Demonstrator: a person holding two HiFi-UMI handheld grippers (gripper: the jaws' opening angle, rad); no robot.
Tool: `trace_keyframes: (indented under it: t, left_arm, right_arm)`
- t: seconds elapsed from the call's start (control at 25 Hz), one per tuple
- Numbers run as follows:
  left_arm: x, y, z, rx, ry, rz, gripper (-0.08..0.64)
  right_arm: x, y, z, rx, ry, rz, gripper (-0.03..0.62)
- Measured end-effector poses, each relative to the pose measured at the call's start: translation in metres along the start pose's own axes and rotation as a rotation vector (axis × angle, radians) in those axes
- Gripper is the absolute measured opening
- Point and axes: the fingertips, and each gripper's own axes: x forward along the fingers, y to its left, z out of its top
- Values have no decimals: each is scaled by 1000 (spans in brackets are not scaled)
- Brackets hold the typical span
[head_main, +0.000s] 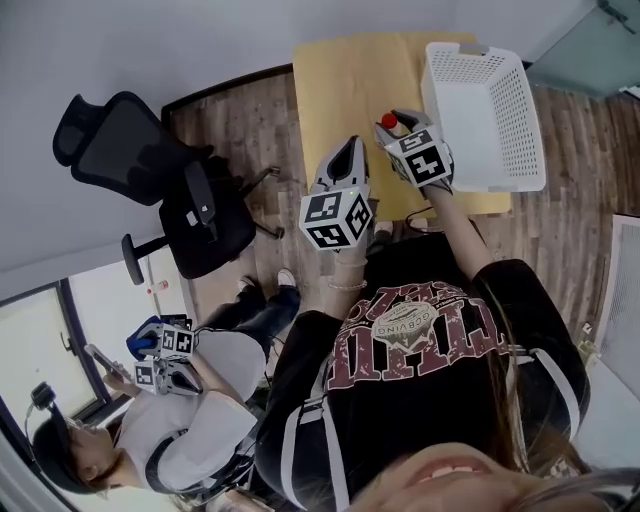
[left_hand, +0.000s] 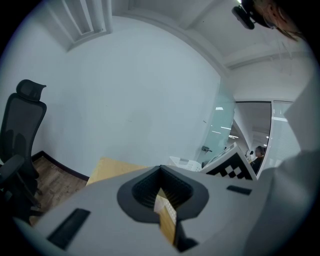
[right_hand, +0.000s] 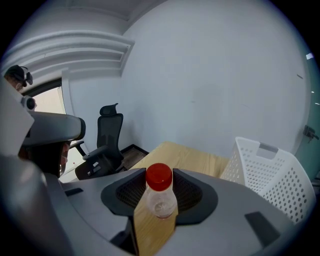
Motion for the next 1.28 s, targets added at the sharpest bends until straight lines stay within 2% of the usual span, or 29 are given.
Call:
trace_keyframes:
  t: [0.48,0.72,0.92,1.04,1.28]
  left_arm:
    - [4,-14,11,11,-14,-16,47]
    - [7,-20,17,28,-22,-28,48]
    - [6,-34,24,37,-38,-49,48]
    - [8,-42,28,71,-36,-66,48]
    - [9,-57,27,138,-16,-83,48]
  right_arm:
    - [-35,7,19,16,-72,37,158]
    - [-62,6,42,13,-164,34,158]
    - [-82,8,48,1,-197,56,158]
    - [-93,2,52,-3,-220,52,155]
    - [-121,-9,61,37,-283,20,70]
